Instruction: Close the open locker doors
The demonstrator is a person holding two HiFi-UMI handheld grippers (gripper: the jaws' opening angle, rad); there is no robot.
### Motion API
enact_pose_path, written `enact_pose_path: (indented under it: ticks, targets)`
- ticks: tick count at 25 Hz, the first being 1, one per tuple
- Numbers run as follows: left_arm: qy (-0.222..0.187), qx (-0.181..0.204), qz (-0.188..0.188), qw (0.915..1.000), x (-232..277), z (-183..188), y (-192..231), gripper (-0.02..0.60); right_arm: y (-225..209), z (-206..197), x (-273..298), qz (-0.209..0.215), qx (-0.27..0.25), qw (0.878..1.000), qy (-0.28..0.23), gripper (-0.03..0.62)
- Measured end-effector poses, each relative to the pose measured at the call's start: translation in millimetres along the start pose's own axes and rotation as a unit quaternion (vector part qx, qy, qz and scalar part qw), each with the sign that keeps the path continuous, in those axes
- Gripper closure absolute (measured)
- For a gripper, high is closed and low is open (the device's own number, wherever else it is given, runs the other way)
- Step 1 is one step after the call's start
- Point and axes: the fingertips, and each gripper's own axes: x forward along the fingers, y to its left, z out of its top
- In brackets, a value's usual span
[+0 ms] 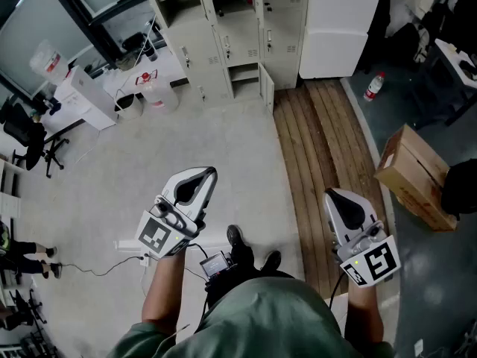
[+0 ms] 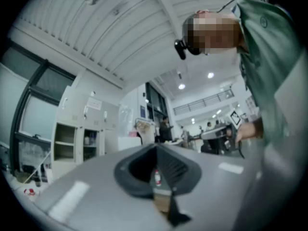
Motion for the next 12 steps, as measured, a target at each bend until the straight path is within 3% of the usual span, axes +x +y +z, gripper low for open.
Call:
enact_pose_path:
  ticks: [12]
  targets:
    - [0.007,-0.006,0.001,1.0000,0.7,-8.4,10.5,0.580,-3.8,-6.6,9.1,-0.002,0.006,1.000,0.010,0.588]
